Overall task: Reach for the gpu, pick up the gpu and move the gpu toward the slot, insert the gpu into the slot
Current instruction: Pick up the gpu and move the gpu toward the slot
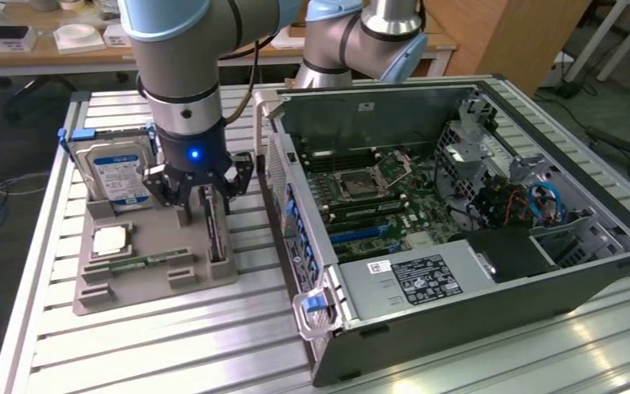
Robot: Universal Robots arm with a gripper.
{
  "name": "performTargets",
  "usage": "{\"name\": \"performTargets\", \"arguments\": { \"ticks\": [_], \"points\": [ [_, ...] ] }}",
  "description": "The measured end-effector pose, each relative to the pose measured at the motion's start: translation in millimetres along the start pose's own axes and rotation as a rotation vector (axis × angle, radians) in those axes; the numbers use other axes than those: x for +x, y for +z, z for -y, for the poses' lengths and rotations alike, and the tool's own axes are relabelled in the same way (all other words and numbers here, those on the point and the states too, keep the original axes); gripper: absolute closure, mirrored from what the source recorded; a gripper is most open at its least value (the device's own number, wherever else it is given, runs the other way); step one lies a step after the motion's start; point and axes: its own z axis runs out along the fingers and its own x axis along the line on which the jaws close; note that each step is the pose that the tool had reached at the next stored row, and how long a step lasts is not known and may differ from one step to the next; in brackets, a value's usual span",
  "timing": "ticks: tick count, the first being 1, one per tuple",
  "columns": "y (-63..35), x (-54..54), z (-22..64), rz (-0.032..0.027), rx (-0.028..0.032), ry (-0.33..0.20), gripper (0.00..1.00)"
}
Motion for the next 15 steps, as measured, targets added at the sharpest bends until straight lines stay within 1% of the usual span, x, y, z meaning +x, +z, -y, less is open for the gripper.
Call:
{"name": "performTargets", "arguments": {
  "ticks": [1,3,5,6,9,15],
  "points": [
    [0.0,0.0,0.0,-0.0001,0.0,0.0,0.43],
    [0.0,0.0,0.0,0.0,0.0,0.0,0.43],
    [0.0,0.0,0.0,-0.0001,0.0,0.0,0.55],
    [0.0,0.0,0.0,0.0,0.0,0.0,0.55],
    [0.0,0.0,0.0,0.0001,0.0001,0.0,0.73],
    [0.0,0.0,0.0,-0.0001,0.0001,0.0,0.74]
  ]
}}
